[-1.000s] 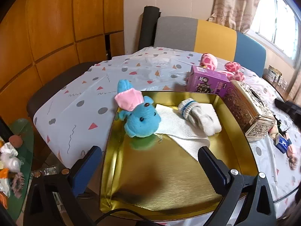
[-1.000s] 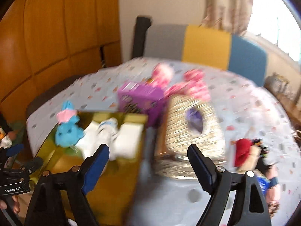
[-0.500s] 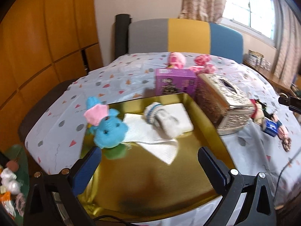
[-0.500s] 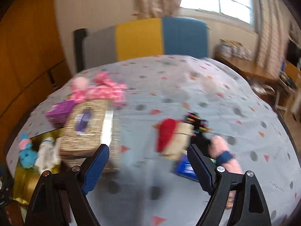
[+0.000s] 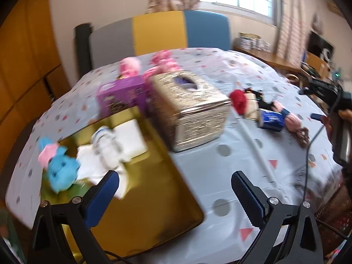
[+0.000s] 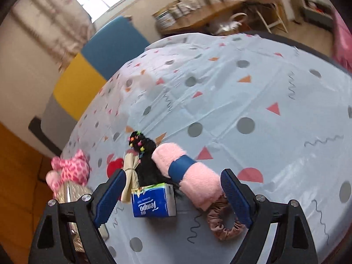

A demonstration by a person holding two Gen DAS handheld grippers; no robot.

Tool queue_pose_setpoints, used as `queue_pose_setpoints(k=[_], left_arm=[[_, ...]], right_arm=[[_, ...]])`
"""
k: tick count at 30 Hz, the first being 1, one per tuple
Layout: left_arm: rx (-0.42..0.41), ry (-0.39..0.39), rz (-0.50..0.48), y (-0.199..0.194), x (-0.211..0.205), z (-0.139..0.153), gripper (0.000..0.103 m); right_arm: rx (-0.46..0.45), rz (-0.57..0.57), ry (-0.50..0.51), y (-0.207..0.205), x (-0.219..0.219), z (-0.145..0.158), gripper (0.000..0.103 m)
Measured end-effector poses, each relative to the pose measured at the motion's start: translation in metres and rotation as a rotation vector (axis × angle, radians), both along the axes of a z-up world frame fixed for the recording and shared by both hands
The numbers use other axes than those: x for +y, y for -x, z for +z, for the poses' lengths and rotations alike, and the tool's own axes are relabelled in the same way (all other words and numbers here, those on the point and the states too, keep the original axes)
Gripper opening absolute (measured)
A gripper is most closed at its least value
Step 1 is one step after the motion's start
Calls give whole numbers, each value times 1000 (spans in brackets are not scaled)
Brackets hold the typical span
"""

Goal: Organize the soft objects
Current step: 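Reach the left tool to the red fuzzy sock and grasp it, then lift the red fuzzy sock with the left tool while the right tool grasps the beige mesh cloth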

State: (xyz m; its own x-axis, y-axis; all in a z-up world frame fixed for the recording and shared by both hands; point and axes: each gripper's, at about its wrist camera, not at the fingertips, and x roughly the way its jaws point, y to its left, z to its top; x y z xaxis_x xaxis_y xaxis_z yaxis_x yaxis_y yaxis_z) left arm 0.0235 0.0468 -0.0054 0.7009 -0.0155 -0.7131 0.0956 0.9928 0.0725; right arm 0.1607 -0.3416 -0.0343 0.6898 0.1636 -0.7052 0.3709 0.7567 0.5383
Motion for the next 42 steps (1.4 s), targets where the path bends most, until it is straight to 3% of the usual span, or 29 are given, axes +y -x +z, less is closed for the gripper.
queue_pose_setpoints(k=[3,9,13,16,24,32,42], left_arm=[[-2,-13,-53,-10,-22,4,102],[7,51,-146,-38,-64,19,101],[38,95,-209,-67,-93,26,90],[104,166,-221,-100,-112,24,78],[203,197,-180,-178,-156,5,71],[337,221,-52,-260,-171,-39,44],[411,248,16,-306,-173,-85,44]], right_arm=[[5,-43,-53,5,-10,-5,89],[-10,-83,-124,9,-21,-7,89],[-14,-63,-139,8,-19,-6,89],[-18,-51,-125,8,-16,-2,89],[-44,-36,-138,9,-16,2,89],[-56,29,-154,5,-6,4,89],[-43,51,-212,2,-6,-3,89]])
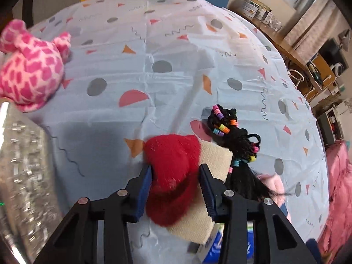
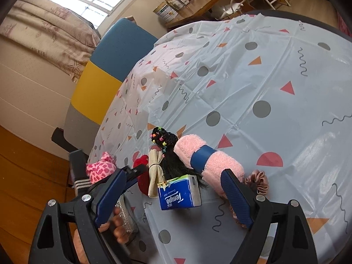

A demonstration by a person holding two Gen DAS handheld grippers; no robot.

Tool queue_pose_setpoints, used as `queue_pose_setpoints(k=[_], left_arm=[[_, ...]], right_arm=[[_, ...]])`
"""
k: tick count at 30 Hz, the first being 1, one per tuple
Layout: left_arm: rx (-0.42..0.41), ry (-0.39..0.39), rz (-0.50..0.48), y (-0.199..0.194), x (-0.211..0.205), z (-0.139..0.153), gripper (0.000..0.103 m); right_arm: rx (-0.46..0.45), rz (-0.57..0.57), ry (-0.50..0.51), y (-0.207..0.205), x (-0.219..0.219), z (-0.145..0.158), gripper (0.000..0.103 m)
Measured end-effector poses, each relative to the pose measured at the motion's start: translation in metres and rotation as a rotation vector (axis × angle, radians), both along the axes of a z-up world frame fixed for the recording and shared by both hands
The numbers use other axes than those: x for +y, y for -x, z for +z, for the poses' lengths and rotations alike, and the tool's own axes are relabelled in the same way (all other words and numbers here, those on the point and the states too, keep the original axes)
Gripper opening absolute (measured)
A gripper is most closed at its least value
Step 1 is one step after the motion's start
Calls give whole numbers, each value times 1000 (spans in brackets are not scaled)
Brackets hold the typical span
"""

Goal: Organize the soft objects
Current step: 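Lift the red fuzzy sock with the left tool while the right tool grasps the beige mesh cloth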

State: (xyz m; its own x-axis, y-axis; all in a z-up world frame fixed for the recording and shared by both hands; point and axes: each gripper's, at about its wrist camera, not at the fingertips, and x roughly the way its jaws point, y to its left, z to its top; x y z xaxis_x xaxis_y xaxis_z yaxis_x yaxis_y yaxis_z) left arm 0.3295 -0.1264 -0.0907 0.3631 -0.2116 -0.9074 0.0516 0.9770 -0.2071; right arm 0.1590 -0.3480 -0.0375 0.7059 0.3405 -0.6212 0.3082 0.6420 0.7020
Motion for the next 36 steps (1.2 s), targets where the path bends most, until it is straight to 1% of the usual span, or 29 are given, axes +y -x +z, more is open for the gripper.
queue_pose_setpoints(k=[1,2,4,8,11,13,16,18,19,21,22,24,25,27,30,33,36], left_arm=[[-8,9,-9,-1,-1,-1,38],[-22,12,-25,0,-2,0,28],[-44,12,-37,4,-2,6,23],[-120,33,-72,20,1,29,22],[-172,48,-98,35,5,51,22],[-186,56,-107,41,8,61,22],[-196,85,-106,52,18,74,22],[-211,93,-110,60,24,82,23],[-217,94,-116,62,25,84,23],[-229,96,-122,67,30,92,23],[-230,97,-122,67,32,94,23],[-226,97,-119,64,36,98,23],[-223,90,-120,61,37,100,23],[-232,72,-117,51,39,107,23],[-242,70,-91,35,51,114,23],[-258,80,-28,22,78,126,23],[-299,67,54,16,119,142,23]], right_arm=[[1,1,-2,0,0,0,89],[0,3,1,0,1,0,89],[-2,7,11,0,2,1,89],[-5,28,39,-1,7,3,89],[-4,43,57,-2,11,3,89],[2,55,79,-4,15,3,89],[20,110,129,-9,28,3,88],[36,157,170,-14,39,1,80],[50,198,196,-19,49,0,78],[88,269,249,-29,66,-4,65],[105,309,291,-37,77,-7,61],[119,363,350,-50,94,-10,46],[120,383,367,-56,100,-11,44],[128,425,398,-74,114,-15,44],[155,440,425,-100,127,-26,44],[177,444,438,-121,136,-40,44],[218,438,454,-135,140,-57,44]])
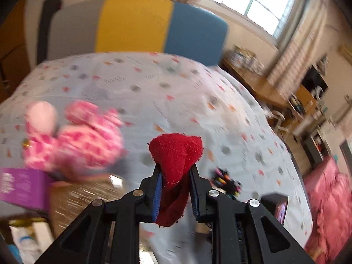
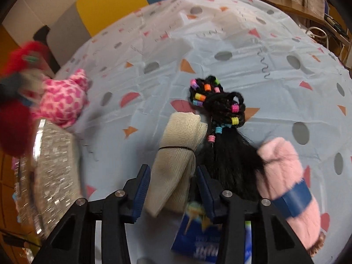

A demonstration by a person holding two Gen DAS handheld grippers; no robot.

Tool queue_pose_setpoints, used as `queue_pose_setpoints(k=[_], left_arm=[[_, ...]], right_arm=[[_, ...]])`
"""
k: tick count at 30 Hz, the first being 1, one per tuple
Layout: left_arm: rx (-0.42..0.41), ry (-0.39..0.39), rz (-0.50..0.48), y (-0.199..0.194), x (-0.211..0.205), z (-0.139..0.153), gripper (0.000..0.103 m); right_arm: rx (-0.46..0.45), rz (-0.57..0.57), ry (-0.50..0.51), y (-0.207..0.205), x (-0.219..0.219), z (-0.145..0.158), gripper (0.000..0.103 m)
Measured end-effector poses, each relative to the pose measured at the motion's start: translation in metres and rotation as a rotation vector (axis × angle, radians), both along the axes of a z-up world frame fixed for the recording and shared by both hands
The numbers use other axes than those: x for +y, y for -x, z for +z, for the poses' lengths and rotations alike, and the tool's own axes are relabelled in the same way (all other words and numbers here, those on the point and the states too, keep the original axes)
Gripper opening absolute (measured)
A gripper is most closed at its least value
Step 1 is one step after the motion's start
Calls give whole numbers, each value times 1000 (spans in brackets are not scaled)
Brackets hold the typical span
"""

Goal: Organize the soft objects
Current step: 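Lift the red fuzzy sock with the left tool while the right tool grasps the beige mesh cloth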

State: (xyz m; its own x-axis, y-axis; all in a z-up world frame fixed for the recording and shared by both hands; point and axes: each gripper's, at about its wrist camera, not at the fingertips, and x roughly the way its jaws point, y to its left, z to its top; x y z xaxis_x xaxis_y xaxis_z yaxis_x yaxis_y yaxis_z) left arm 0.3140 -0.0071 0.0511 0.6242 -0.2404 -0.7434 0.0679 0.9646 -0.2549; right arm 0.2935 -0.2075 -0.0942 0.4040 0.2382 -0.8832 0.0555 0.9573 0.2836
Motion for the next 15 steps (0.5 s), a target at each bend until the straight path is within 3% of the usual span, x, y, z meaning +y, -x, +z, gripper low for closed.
queue_pose_setpoints(k=[9,15], left_arm=[[-55,-57,229,18,133,24,23],[-40,-93,299,71,200,15,23]], right_arm=[[15,51,-4,-9,8,-9,44],[21,78,9,-11,11,-10,44]])
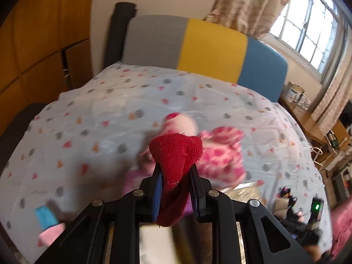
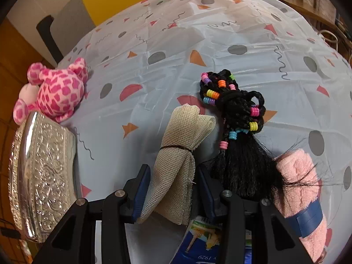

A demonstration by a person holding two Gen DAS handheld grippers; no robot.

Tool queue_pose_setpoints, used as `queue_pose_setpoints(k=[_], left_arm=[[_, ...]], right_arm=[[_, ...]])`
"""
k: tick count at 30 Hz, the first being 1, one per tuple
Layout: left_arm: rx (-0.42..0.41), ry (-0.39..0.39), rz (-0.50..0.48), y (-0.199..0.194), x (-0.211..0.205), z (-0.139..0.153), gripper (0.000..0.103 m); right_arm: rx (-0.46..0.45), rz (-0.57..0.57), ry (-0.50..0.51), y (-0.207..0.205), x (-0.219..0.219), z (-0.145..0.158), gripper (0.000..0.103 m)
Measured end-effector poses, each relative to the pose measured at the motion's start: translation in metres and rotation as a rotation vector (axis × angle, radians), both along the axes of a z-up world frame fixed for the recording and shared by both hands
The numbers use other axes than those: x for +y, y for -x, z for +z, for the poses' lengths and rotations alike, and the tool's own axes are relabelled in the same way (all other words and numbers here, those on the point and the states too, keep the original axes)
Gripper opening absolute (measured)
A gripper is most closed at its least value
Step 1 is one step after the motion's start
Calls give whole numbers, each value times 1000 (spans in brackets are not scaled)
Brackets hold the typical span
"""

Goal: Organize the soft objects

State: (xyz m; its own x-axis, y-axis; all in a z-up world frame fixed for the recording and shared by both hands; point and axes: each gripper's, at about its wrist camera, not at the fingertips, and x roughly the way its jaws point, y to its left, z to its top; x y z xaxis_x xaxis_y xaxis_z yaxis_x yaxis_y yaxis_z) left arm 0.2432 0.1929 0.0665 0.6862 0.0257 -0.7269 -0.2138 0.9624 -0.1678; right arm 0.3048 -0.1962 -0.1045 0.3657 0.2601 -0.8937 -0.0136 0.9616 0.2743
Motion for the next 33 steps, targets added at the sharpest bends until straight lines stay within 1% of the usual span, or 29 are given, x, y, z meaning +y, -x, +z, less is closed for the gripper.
queue_pose_setpoints(k=[3,9,12,14,15,18,20,21,22,23,25,28,31,33], left_arm=[[13,23,7,42,23,-12,23],[57,76,20,128,43,-46,23],[78,91,65,169,55,-67,23],[93,117,90,188,65,-79,23],[105,117,103,195,68,-86,23],[125,87,137,209,74,-101,25],[123,81,157,214,78,-108,30],[117,66,173,217,79,-111,32],[113,46,187,220,80,-112,42],[105,26,202,224,81,-113,54],[81,-3,226,230,83,-114,64],[67,-6,251,240,87,-116,69],[63,-7,283,246,92,-116,70],[59,-2,312,251,94,-113,71]], right_arm=[[5,18,38,0,6,1,44],[15,45,104,-1,15,1,44],[7,50,141,-1,22,0,44],[-3,57,166,1,26,-1,44],[-10,62,179,2,28,-1,45],[-18,66,211,3,31,-1,45],[-20,64,224,4,33,-1,44],[-22,64,233,4,34,-1,43],[-23,64,240,4,34,-1,43],[-27,67,249,5,35,0,42],[-37,76,261,6,37,0,39],[-40,78,271,4,39,1,38],[-51,69,284,6,41,2,34],[-57,64,287,6,42,2,29]])
